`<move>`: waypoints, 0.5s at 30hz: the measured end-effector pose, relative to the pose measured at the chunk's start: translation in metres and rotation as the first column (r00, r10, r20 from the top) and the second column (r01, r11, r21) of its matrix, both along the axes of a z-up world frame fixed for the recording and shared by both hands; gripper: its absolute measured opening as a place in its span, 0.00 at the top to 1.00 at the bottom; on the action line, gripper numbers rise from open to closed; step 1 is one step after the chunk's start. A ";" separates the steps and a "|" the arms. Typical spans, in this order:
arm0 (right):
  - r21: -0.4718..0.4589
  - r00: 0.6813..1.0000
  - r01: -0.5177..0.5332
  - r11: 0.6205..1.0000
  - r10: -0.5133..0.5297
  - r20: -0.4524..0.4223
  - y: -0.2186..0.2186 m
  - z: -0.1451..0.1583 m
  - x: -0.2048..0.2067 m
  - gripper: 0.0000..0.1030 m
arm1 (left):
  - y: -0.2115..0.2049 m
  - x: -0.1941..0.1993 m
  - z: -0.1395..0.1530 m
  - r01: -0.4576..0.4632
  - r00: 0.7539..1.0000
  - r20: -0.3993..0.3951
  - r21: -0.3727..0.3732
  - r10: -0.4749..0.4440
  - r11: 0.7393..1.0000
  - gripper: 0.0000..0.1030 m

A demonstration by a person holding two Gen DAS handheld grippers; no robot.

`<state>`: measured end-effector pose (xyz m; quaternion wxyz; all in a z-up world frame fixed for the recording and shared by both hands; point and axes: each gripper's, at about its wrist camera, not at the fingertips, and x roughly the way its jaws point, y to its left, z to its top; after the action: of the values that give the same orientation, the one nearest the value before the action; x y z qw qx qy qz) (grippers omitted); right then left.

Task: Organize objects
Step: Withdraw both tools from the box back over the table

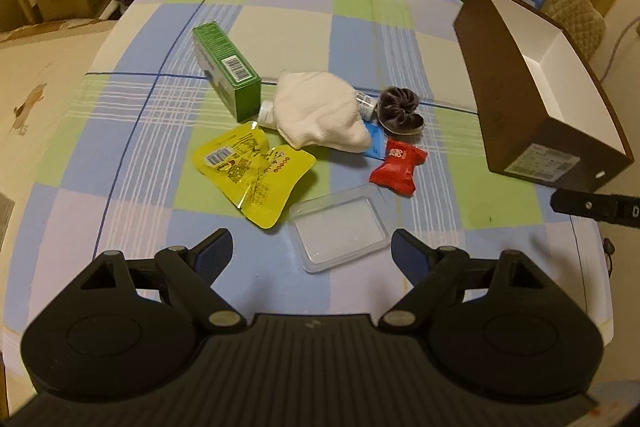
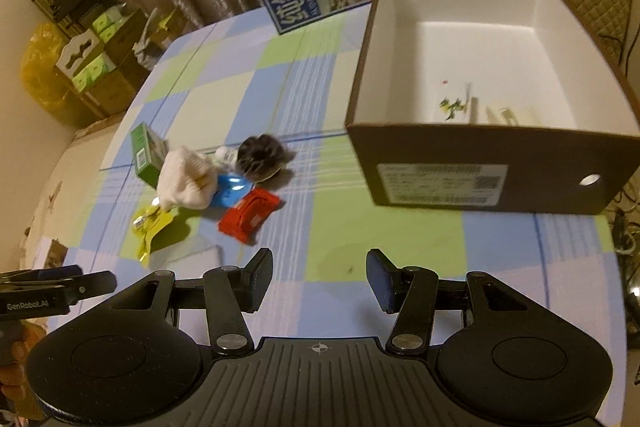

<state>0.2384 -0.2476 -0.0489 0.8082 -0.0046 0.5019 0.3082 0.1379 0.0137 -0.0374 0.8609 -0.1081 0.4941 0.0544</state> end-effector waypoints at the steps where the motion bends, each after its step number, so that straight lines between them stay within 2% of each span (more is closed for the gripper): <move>1: -0.003 1.000 -0.002 1.000 0.001 -0.003 0.001 -0.002 -0.001 0.52 | -0.001 0.000 -0.003 0.015 1.000 -0.001 0.004 -0.015 1.000 0.19; 9: -0.038 0.998 0.063 0.997 -0.064 -0.025 -0.016 -0.012 -0.001 0.52 | -0.009 0.016 -0.029 0.134 0.991 0.007 0.014 -0.134 0.991 0.19; 11: -0.052 0.995 0.087 0.995 -0.089 -0.035 -0.024 -0.015 0.000 0.52 | -0.012 0.022 -0.035 0.192 0.981 0.038 0.010 -0.192 0.981 0.19; 15: -0.066 0.990 0.128 0.990 -0.131 -0.051 -0.037 -0.018 0.001 0.52 | -0.019 0.038 -0.046 0.292 0.955 0.048 0.023 -0.293 0.956 0.19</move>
<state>0.2393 -0.2842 -0.0664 0.8118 0.0112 0.5326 0.2391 0.1762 -0.0058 -0.0838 0.8726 -0.0282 0.4823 -0.0723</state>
